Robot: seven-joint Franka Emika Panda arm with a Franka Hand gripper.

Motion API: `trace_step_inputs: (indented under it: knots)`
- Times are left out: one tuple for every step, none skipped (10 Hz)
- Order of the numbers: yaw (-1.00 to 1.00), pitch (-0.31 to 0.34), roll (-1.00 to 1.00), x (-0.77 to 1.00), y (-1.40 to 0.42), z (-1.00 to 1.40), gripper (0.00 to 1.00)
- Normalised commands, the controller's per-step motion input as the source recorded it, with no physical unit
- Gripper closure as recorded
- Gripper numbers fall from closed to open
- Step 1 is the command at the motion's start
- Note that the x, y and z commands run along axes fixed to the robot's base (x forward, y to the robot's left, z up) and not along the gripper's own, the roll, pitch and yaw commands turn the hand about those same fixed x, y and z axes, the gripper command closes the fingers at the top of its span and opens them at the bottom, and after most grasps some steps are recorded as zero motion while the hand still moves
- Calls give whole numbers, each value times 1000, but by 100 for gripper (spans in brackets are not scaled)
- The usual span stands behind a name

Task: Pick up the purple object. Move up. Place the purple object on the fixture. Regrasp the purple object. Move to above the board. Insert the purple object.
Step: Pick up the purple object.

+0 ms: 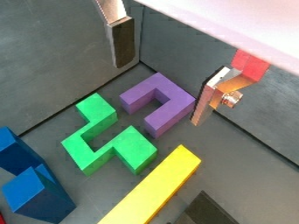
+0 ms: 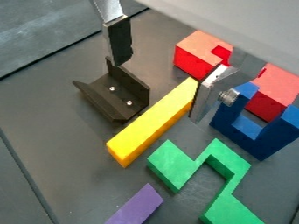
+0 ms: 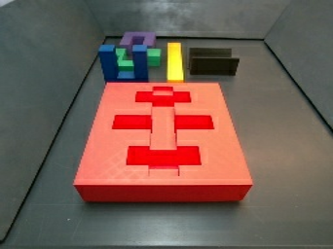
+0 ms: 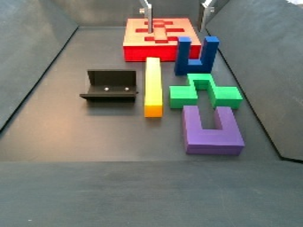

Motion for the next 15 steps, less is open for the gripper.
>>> trace_step_inputs:
  knots:
    - [0,0,-11,0,0,0,0]
    - [-71,0,0,17,360,-360,0]
    - [-131,0,0,31,620,-786,0]
    - [-134,0,43,14,594,-997,0]
    - [-151,0,67,0,466,-1000,0]
    - [-134,0,109,0,237,-1000,0]
    - [-149,0,103,0,220,-1000,0]
    - [-157,-17,101,0,197,-1000,0]
    - [-126,-34,74,-9,237,-834,0]
    - [-54,-49,11,-54,274,-714,0]
    - [0,-21,0,0,94,-620,0]
    - [0,0,0,0,0,-514,0]
    - [0,0,0,-43,0,-386,0]
    - [0,0,0,-246,63,-269,0]
    - [0,0,0,-363,157,-214,0]
